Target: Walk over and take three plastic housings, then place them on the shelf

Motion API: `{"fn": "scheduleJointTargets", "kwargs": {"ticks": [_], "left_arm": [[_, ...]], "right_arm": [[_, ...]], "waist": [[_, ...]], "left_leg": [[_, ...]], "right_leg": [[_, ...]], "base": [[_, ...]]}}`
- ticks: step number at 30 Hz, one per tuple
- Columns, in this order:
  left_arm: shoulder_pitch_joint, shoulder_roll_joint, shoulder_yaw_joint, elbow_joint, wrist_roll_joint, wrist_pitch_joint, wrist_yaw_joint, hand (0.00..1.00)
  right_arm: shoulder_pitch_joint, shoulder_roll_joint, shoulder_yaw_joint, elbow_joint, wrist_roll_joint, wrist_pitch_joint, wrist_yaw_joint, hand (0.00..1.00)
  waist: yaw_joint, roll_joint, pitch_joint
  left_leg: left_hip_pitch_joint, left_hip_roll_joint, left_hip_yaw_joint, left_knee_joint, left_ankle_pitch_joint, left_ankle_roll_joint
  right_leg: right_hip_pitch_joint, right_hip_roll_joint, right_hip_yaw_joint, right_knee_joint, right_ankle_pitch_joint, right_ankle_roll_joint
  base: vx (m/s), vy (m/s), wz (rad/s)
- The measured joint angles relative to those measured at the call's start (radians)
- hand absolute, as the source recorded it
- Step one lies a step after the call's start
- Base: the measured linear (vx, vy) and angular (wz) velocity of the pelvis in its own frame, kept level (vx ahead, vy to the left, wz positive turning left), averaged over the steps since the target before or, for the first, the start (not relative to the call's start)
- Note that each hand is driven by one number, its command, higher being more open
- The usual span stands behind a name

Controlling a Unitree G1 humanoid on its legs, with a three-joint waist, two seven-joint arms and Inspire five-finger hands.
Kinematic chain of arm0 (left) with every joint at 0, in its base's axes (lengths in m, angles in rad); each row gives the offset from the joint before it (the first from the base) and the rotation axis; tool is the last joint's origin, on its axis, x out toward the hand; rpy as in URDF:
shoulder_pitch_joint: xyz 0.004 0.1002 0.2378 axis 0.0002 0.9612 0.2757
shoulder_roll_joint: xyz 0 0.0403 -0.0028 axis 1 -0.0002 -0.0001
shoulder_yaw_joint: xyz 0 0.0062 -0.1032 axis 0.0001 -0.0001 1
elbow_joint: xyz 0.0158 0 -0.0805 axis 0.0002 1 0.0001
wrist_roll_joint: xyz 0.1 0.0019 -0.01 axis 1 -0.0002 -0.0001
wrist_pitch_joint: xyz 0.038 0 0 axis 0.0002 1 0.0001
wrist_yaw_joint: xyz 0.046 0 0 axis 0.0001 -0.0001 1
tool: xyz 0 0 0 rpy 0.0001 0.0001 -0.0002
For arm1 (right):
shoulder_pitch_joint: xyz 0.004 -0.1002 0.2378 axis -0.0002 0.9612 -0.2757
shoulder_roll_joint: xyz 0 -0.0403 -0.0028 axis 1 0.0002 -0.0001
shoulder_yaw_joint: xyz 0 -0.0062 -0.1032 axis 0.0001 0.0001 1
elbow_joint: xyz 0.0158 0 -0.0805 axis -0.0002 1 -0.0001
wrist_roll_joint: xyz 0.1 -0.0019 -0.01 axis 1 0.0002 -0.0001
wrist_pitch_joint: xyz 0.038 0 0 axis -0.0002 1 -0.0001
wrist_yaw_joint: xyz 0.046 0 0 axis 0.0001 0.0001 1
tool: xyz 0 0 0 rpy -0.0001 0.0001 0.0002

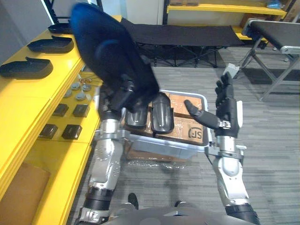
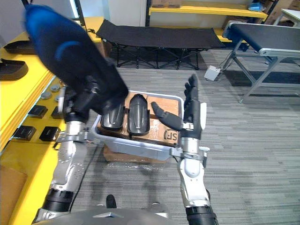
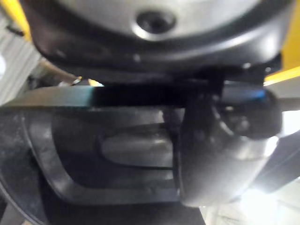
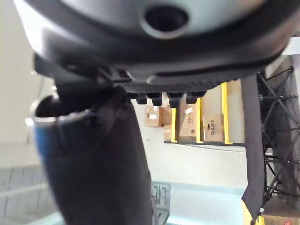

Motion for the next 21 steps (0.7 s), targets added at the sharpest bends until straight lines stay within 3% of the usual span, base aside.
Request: {"fn": "scheduleJointTargets", "kwargs": {"ticks": [2,6,14,21], "left_arm": [[0.027,0.005,0.015,-0.038,0.061,-0.037,0.035,0.0],[0.066,0.004,0.002,-0.051,0.111,-0.071,0.046,0.0],[0.182,0.003,0.006,-0.052,0.033,-0.074,-0.057,0.0],[0.315,-0.027,0.07,-0.134,-0.007,-0.067,-0.054,0.0]], "right_arm": [[0.051,0.002,-0.031,-0.001,0.093,0.049,0.102,1.0],[0.116,0.015,-0.036,-0.001,0.132,0.087,0.186,1.0],[0.151,0.045,-0.092,0.0,0.059,0.081,0.131,1.0],[0.146,0.045,-0.078,0.013,0.096,0.081,0.127,1.0]], "waist": [[-0.002,0.001,0.0],[-0.022,0.005,-0.003],[-0.042,0.013,-0.008],[-0.014,0.028,-0.013]], "left_leg": [[0.0,0.002,0.017,0.0,-0.004,0.0],[-0.001,0.001,0.033,0.0,-0.009,0.002],[-0.002,0.002,0.057,0.0,-0.018,-0.007],[-0.017,-0.008,0.003,0.003,-0.01,0.003]], "right_leg": [[-0.012,0.001,0.019,0.002,0.0,0.0],[-0.021,0.001,0.036,0.002,0.0,0.0],[-0.034,0.001,0.057,-0.001,0.002,0.002],[-0.017,0.001,0.004,-0.006,0.005,0.008]], "base": [[0.01,0.026,-0.19],[0.03,0.026,-0.15],[0.04,0.014,-0.09],[0.05,0.007,0.22]]}}
